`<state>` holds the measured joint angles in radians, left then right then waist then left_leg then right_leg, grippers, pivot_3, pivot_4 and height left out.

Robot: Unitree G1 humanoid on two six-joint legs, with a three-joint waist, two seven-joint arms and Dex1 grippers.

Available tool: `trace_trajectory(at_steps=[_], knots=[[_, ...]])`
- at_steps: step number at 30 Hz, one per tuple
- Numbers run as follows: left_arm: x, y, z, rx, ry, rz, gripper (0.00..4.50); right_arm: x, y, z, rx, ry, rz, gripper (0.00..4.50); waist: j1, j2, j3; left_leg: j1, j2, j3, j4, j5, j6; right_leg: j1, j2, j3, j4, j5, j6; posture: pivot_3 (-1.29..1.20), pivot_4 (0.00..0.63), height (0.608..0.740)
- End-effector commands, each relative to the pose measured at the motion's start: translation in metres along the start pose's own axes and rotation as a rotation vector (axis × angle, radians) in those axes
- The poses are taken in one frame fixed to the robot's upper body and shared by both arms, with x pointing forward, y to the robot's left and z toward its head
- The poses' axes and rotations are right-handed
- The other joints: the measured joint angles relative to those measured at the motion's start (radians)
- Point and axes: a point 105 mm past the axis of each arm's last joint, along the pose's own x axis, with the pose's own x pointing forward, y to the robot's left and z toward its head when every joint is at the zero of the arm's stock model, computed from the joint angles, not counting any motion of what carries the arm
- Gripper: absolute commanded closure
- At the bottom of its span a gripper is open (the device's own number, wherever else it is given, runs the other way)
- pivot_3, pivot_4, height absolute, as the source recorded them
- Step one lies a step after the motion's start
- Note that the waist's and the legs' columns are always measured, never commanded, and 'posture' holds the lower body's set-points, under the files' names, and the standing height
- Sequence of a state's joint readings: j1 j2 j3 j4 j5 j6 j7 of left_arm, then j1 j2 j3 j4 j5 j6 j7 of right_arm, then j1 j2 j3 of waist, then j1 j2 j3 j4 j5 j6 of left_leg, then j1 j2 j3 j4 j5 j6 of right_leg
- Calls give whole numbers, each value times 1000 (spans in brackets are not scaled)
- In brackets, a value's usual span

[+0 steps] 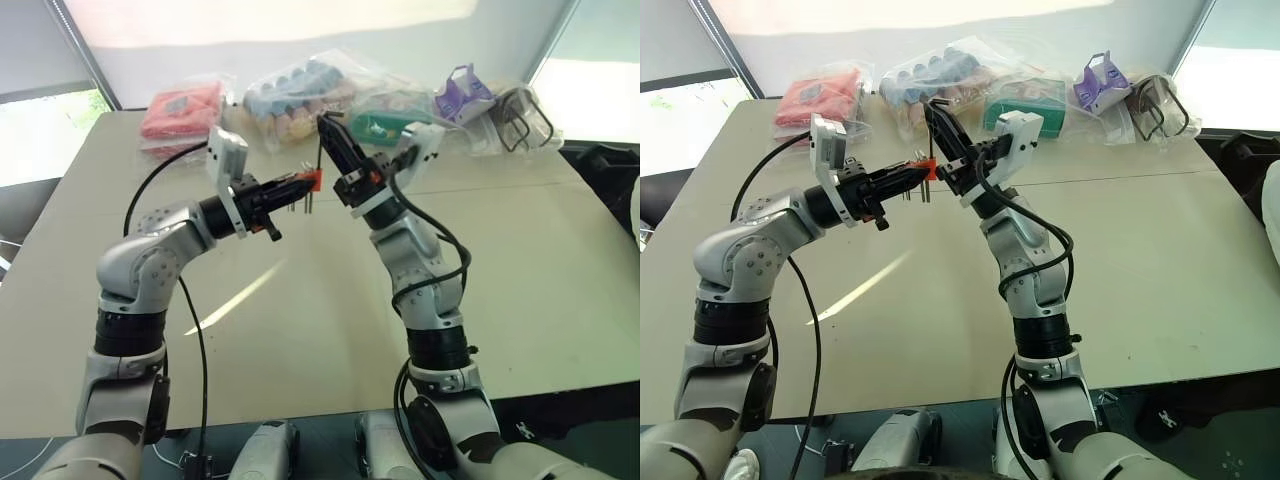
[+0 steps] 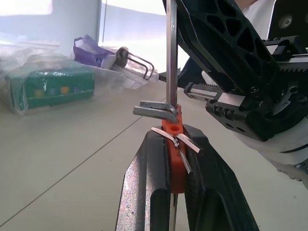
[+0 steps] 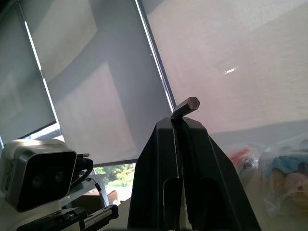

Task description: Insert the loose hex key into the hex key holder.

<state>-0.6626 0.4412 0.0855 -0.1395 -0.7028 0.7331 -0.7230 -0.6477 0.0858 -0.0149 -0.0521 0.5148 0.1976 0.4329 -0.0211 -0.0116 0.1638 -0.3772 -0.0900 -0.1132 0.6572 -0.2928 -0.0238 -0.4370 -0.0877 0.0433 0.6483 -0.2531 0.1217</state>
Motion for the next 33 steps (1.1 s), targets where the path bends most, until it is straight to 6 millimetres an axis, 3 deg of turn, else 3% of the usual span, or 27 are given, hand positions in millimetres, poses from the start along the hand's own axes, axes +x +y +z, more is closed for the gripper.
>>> trace_trajectory(at_steps=[1,11,14,17,27,30,33], knots=[[1,-7,19,50,-56,-24,4500,4,8,9,-26,-32,38,4457,0,0,0,0,0,0,0,0,0,0,0,0,0,0,0,0,150,740],[4,-3,24,55,-76,-8,4500,-5,9,0,-40,39,59,4457,0,0,0,0,0,0,0,0,0,0,0,0,0,0,0,0,150,740],[5,-3,24,54,-78,-8,4500,-12,8,-6,-72,90,78,3440,1,0,0,0,0,0,0,0,0,0,0,0,0,0,0,0,150,740],[6,-3,23,51,-80,-7,4500,-37,-3,-5,-121,145,76,1993,4,0,0,0,0,0,0,0,0,0,0,0,0,0,0,0,150,740],[22,-11,4,-23,-59,-48,4500,-169,-46,21,-167,484,-96,1993,12,-1,1,-2,0,0,2,-3,6,2,0,0,-4,0,0,0,150,740],[36,-17,-13,-113,-43,-81,4500,-186,-53,34,-206,512,-160,1993,9,-2,1,0,0,1,2,-4,7,4,0,0,-4,0,0,0,150,740],[51,-26,-31,-188,-14,-125,4500,-190,-54,39,-231,516,-185,1993,10,-2,1,3,0,1,2,-4,7,7,0,0,-4,0,0,0,150,740]])
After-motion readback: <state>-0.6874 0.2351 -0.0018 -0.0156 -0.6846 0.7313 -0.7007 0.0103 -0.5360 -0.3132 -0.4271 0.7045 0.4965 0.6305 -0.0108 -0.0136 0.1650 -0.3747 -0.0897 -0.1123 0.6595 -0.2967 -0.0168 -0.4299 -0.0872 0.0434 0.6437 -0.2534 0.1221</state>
